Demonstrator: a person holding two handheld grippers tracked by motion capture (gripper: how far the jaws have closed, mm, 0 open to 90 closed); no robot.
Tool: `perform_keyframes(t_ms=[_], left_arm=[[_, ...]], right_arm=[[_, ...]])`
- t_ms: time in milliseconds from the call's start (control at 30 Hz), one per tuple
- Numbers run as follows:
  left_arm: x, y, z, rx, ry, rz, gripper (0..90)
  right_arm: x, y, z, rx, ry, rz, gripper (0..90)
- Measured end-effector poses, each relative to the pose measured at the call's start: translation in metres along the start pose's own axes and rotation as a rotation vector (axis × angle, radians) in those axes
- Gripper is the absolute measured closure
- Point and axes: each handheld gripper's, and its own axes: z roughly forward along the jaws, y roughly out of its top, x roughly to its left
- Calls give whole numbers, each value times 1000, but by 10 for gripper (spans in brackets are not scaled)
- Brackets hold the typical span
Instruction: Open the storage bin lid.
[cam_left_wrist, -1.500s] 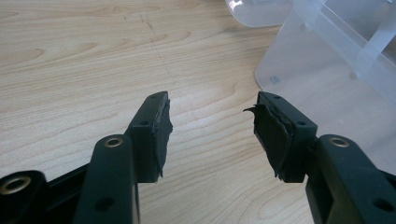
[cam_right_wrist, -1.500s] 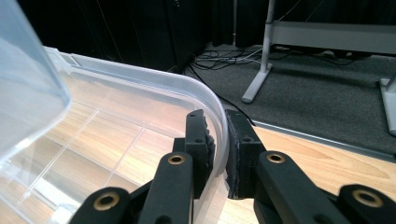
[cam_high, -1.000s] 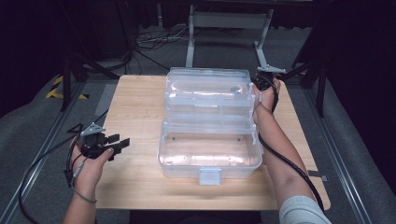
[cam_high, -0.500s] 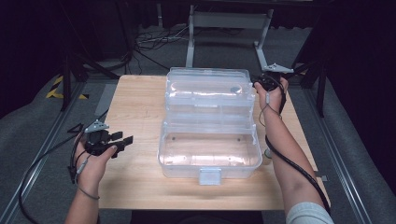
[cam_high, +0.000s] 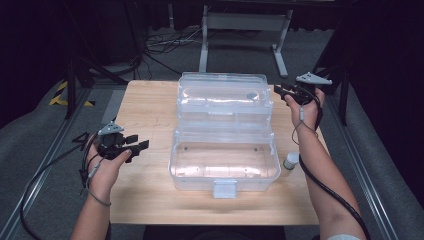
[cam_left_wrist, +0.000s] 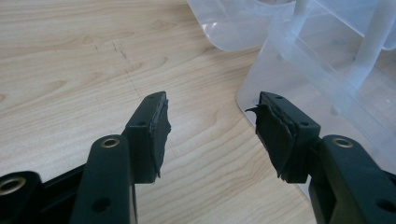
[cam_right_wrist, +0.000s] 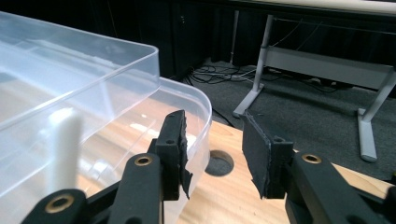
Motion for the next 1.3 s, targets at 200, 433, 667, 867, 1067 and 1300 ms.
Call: perform_keyframes(t_ms=[200, 433, 667, 867, 1067, 1300], left_arm=[[1, 8, 4, 0, 4, 19, 446], [3, 13, 6, 1, -3, 27, 443], [2, 16, 8, 3, -14, 31, 441], [1, 16, 8, 7, -16, 26, 440], [2, 16, 7, 6, -19, 29, 439], [1, 17, 6, 5, -27, 36, 437]], right_arm=[[1, -1, -26, 9, 0, -30, 576], [4, -3, -51, -8, 17, -39, 544], [13, -14, -75, -63, 46, -41, 530], [25, -16, -90, -60, 84, -82, 485], [33, -18, -100, -57, 125, -82, 467], [35, -19, -117, -4, 141, -105, 451]])
